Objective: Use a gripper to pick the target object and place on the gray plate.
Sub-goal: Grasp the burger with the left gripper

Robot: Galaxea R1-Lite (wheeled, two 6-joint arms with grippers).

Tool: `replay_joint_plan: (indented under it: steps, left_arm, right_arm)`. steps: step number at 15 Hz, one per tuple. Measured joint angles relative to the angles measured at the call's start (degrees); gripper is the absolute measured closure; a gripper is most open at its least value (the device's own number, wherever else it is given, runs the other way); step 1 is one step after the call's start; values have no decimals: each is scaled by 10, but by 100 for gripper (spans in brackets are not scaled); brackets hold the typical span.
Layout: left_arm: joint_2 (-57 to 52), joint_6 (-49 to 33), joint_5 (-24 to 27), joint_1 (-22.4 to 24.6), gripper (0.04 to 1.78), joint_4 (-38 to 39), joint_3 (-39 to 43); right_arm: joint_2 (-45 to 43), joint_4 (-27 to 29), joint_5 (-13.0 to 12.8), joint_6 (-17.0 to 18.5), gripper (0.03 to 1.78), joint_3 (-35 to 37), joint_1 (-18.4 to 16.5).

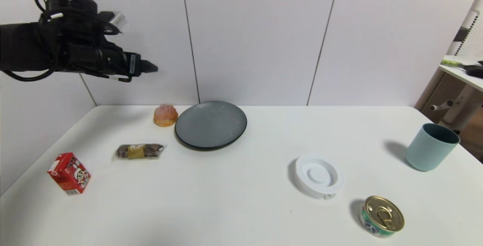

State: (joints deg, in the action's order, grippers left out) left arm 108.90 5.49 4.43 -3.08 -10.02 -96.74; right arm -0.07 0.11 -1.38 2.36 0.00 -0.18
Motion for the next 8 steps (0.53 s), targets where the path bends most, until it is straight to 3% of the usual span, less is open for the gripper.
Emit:
replay_joint_plan:
  steps: [4,8]
  left_arm:
    - [91,0,0,-1,13,-96,-119]
    - [158,-2,1,-1,13,-137,-151]
  right_arm:
    - [0,0,0,0,10,0,0]
    - [0,0,0,0,10,0,0]
